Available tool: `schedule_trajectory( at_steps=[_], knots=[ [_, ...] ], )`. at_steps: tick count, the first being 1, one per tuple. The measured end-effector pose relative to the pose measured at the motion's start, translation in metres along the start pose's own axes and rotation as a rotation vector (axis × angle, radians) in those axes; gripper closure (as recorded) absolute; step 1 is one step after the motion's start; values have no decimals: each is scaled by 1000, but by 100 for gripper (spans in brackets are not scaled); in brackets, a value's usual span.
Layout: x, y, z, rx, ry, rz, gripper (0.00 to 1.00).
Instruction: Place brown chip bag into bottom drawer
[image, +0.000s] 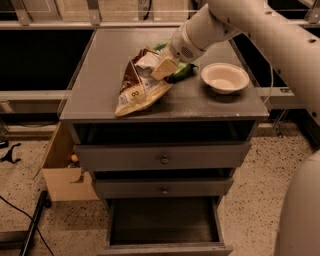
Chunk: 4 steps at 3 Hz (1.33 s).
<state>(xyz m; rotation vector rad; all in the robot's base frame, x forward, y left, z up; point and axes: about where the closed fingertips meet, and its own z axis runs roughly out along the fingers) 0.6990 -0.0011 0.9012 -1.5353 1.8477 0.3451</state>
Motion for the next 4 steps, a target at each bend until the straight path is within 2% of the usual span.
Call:
schedule_trajectory(
  at_steps=[1, 2, 4],
  knots=[
    [4, 5, 5, -9, 2, 6, 100],
    [4, 5, 5, -9, 2, 6, 81],
    [4, 5, 5, -10, 2, 6, 34]
  ],
)
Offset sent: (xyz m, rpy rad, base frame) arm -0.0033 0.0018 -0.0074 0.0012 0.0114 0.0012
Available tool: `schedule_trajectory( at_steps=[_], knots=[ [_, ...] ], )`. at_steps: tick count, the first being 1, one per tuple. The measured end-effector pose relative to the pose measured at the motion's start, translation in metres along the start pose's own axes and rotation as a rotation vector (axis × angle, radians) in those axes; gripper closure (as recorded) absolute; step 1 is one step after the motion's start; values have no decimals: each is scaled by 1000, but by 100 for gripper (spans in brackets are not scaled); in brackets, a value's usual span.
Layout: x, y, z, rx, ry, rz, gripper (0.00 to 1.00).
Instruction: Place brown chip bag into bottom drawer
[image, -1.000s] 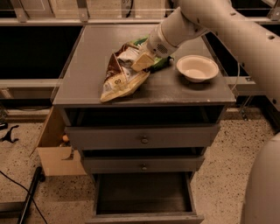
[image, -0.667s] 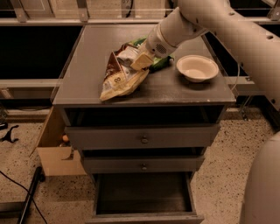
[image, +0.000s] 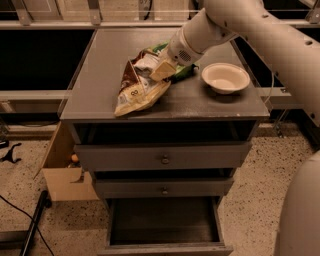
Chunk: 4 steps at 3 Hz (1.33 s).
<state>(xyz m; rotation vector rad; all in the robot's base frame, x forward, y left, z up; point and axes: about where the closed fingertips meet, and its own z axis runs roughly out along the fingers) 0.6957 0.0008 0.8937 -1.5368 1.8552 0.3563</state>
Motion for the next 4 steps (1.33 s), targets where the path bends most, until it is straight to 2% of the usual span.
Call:
schedule_trajectory(
  at_steps=[1, 2, 3, 4],
  knots=[
    [0, 0, 0, 0, 0, 0, 11],
    [0, 0, 0, 0, 0, 0, 0],
    [-1, 0, 0, 4, 2, -4, 0],
    [-3, -4, -2, 17, 12, -35, 0]
  ],
)
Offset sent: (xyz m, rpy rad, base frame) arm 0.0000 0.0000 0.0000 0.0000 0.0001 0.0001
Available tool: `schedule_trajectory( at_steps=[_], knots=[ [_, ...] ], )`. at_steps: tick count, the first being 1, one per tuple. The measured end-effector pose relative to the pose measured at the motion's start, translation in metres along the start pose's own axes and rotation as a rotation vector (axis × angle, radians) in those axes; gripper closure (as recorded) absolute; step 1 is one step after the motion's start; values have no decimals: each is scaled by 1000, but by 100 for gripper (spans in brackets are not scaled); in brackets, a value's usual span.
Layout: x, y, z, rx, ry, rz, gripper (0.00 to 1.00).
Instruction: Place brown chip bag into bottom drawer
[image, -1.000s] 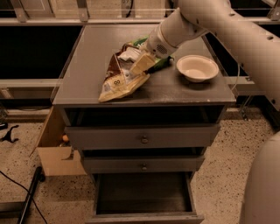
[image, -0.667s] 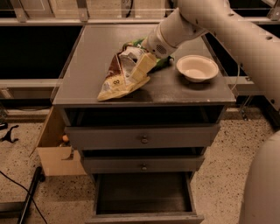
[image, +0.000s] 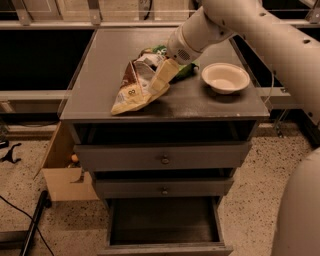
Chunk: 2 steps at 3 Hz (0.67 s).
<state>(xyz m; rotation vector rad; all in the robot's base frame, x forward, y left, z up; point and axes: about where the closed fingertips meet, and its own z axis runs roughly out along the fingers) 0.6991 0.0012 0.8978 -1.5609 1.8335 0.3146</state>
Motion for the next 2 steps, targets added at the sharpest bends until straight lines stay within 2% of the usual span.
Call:
schedule_trajectory(
  at_steps=[1, 2],
  knots=[
    [-6, -5, -3, -2, 8, -75, 0],
    [-12, -8, -2, -71, -20, -229, 0]
  ],
)
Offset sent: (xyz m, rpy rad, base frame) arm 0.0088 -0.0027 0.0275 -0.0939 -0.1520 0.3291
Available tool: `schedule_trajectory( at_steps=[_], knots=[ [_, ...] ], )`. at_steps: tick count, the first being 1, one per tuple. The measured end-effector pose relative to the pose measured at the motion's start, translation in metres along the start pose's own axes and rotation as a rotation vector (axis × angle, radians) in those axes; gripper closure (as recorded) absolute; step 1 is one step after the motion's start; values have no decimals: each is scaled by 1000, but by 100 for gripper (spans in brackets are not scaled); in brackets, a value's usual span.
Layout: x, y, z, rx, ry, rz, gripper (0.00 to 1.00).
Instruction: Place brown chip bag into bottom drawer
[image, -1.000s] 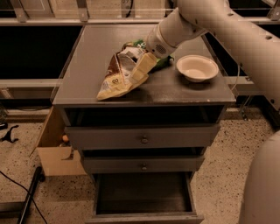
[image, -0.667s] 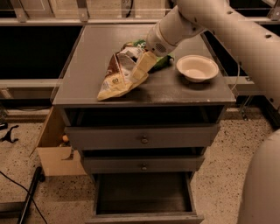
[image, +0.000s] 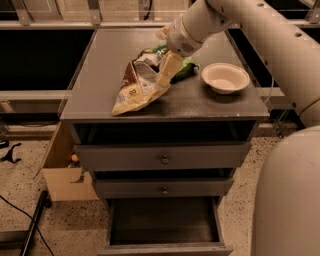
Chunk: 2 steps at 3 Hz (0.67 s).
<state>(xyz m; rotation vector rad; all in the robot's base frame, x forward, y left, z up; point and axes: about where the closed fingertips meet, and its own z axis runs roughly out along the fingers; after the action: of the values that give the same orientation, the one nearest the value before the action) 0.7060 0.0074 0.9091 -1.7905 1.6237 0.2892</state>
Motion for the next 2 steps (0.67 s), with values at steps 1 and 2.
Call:
schedule_trajectory(
  at_steps=[1, 2],
  knots=[
    [-5, 4, -5, -87, -36, -145, 0],
    [-6, 6, -11, -102, -37, -178, 0]
  ],
)
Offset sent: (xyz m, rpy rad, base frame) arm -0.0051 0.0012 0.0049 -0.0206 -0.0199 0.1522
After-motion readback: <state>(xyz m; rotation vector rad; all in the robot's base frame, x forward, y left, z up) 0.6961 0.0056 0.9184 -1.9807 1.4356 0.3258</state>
